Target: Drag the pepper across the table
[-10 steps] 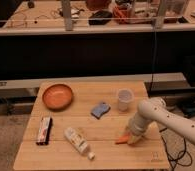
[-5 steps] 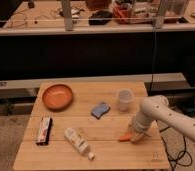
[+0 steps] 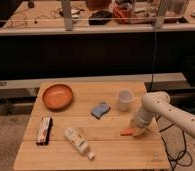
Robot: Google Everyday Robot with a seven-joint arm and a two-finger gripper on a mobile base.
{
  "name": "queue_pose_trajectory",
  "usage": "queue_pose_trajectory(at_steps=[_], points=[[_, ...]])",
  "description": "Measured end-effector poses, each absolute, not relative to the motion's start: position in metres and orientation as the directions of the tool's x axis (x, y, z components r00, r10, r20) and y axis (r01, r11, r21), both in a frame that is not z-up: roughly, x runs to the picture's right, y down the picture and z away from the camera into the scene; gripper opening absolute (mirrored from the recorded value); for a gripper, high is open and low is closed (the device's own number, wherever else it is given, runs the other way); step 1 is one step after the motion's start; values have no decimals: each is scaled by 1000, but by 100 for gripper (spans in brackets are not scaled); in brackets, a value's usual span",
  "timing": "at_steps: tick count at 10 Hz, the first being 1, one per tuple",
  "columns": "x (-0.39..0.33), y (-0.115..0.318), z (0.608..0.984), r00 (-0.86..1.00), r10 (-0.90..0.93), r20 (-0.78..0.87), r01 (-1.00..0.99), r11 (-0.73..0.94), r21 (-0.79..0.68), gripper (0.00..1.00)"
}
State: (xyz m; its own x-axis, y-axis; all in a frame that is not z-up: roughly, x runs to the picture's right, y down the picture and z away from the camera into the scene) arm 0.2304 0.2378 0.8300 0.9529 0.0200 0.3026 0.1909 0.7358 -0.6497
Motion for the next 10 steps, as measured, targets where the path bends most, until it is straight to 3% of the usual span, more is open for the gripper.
queue_pose_trajectory(at_steps=[10], points=[[266,202,853,965,60,256,116,776,-620,1]])
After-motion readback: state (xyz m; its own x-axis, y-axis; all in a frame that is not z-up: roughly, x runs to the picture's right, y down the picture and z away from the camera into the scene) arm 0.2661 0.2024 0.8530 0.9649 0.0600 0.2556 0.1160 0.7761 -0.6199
